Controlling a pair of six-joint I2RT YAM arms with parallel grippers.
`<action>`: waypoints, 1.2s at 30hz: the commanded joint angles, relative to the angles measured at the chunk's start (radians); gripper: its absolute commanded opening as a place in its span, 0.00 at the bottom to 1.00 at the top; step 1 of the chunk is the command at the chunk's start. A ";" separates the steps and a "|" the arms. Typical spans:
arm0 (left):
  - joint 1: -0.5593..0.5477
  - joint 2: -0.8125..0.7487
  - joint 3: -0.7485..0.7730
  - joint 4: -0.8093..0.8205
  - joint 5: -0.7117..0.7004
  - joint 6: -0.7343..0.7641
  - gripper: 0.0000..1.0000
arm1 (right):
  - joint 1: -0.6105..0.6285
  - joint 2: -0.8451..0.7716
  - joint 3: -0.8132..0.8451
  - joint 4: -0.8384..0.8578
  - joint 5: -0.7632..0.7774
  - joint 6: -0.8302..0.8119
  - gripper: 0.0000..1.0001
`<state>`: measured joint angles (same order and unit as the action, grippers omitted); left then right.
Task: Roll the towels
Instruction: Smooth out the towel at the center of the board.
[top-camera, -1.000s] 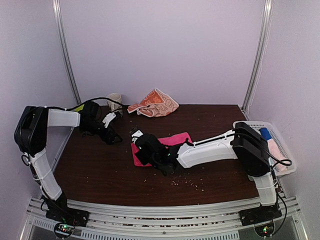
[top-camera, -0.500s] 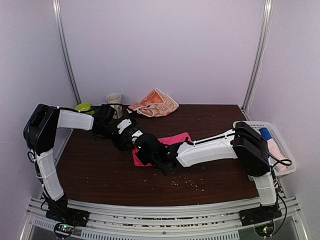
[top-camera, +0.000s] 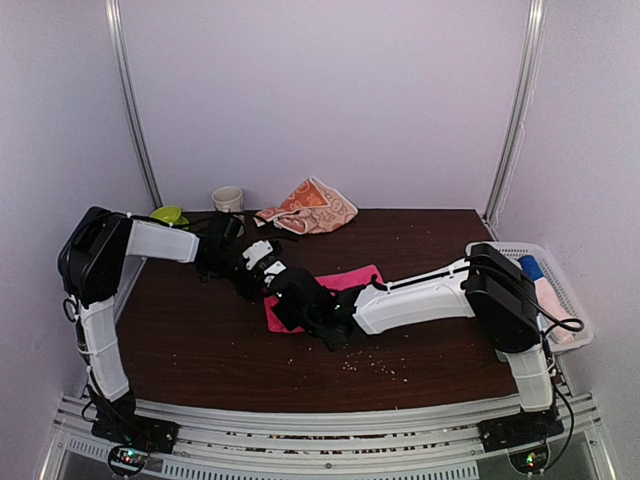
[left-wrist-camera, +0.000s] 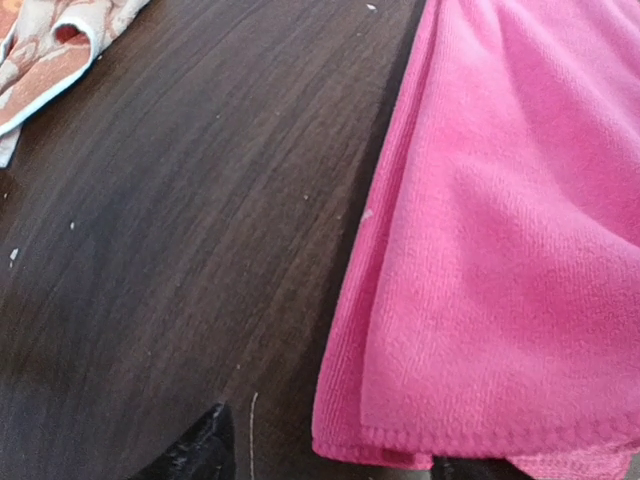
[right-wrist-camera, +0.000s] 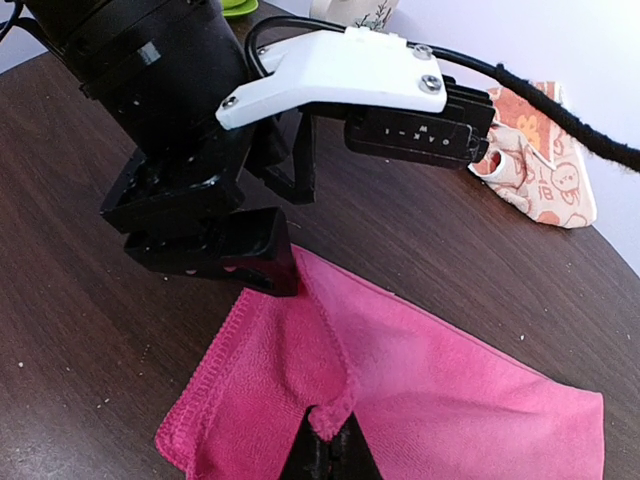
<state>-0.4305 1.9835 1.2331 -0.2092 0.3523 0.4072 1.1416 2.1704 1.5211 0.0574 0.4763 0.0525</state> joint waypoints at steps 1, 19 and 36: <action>-0.020 0.033 0.036 0.013 -0.051 -0.007 0.64 | 0.006 -0.029 -0.018 0.016 0.023 0.010 0.00; -0.029 0.038 0.084 -0.035 -0.108 0.016 0.11 | 0.009 -0.047 -0.080 0.045 -0.061 -0.004 0.00; -0.029 0.009 0.066 -0.035 -0.153 0.023 0.16 | 0.032 0.031 -0.064 0.046 -0.190 -0.023 0.00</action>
<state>-0.4603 2.0251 1.2949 -0.2569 0.2333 0.4221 1.1584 2.1677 1.4445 0.0948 0.3370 0.0326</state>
